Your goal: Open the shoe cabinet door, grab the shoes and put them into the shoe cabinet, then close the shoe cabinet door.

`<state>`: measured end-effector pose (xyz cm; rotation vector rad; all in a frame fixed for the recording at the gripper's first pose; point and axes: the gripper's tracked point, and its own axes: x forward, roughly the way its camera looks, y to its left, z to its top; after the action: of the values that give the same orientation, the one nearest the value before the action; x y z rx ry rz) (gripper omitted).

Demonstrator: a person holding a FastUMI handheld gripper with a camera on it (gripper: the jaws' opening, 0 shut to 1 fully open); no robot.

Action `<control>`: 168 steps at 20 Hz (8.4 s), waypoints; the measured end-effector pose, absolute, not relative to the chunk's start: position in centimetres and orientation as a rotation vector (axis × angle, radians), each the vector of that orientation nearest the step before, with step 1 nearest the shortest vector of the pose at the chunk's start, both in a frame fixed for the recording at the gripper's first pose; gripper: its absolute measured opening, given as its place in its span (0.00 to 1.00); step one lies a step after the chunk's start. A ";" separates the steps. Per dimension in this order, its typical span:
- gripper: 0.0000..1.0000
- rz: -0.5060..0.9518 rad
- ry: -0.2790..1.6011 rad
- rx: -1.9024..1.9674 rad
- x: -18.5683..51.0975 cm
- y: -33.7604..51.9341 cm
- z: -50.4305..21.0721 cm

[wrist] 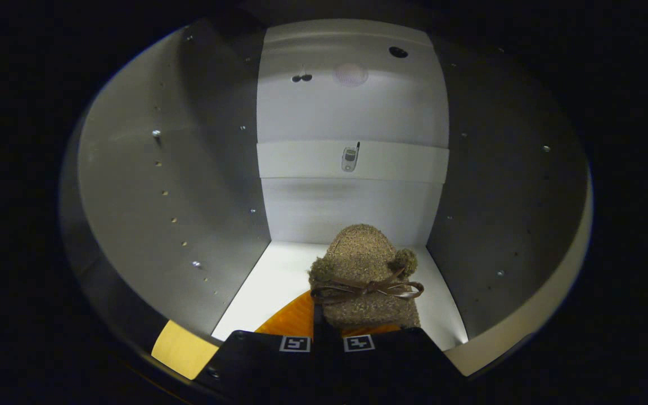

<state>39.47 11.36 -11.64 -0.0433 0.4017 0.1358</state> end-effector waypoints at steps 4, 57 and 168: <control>0.07 0.105 0.438 -0.106 43.2 11.6 -14.3; 0.98 0.116 -0.055 -0.009 0.4 1.1 2.3; 0.98 0.025 0.020 0.015 2.7 -0.6 0.5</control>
<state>2.67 -0.58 0.55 0.0146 0.0198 0.0249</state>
